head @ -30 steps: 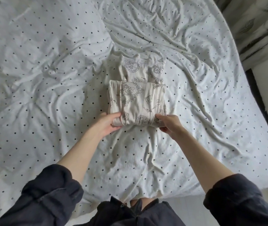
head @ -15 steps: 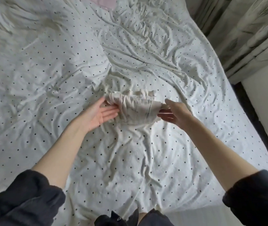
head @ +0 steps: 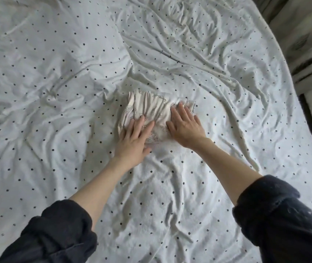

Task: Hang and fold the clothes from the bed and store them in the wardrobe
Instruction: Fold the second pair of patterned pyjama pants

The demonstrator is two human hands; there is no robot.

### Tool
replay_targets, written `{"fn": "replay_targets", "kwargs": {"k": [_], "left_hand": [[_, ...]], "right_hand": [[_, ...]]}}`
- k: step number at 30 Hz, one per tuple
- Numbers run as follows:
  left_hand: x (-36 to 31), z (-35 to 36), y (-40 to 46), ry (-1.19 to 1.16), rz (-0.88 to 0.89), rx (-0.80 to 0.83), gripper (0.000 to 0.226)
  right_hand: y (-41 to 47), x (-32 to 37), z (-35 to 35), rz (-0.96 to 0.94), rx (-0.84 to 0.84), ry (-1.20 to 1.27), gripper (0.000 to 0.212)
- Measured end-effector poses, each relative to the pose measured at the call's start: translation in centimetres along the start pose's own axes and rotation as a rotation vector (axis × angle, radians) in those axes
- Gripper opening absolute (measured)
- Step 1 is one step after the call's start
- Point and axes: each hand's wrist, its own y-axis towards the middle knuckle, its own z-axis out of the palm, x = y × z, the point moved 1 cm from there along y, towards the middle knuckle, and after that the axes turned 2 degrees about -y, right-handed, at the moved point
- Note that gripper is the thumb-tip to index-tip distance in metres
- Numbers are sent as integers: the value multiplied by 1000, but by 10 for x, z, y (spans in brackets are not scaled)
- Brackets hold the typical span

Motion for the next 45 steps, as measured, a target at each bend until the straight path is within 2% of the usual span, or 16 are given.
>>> {"fn": "replay_targets", "kwargs": {"k": [4, 7, 9, 12, 14, 16, 18, 22, 25, 29, 31, 33, 36, 39, 41, 45], "left_hand": [[-5, -8, -1, 91, 68, -265, 77], [-8, -15, -2, 123, 109, -358, 71], [-11, -19, -5, 119, 129, -372, 69], [-12, -26, -5, 96, 147, -376, 67], [-14, -31, -5, 94, 134, -384, 66], [-18, -32, -10, 102, 109, -370, 63], [-22, -26, -21, 142, 72, -332, 61], [-33, 1, -69, 204, 59, -252, 64], [-39, 23, -102, 235, 133, -236, 84], [-41, 38, -125, 269, 335, -222, 98], [-46, 38, -129, 247, 422, -231, 88], [-56, 38, -137, 186, 562, -251, 67], [-84, 31, -150, 118, 813, -214, 54], [-124, 32, -167, 85, 972, -141, 64], [-174, 45, -193, 70, 1136, -76, 65], [-262, 65, -243, 45, 1336, -7, 59]], "right_hand": [[-4, -11, 6, -69, -18, 80, 73], [-19, -16, 4, -153, -46, -143, 101], [-28, -16, 2, -179, -102, -326, 107], [-25, -5, -4, -213, -187, -413, 84], [-22, 3, -11, -259, -248, -346, 59], [-27, 6, -14, -267, -261, -244, 45], [-43, 11, -11, -276, -237, -227, 42], [-108, 20, 13, -236, -298, -203, 38], [-157, 23, 41, -177, -293, -131, 46], [-208, 20, 76, -69, -256, -16, 39], [-226, 19, 83, -5, -193, 35, 35], [-250, 18, 90, 116, -156, 14, 34], [-306, 20, 85, 240, -333, 77, 32], [-366, 21, 83, 359, -480, 73, 31], [-432, 15, 85, 518, -551, 36, 32], [-532, 8, 95, 768, -675, -15, 35]]}}
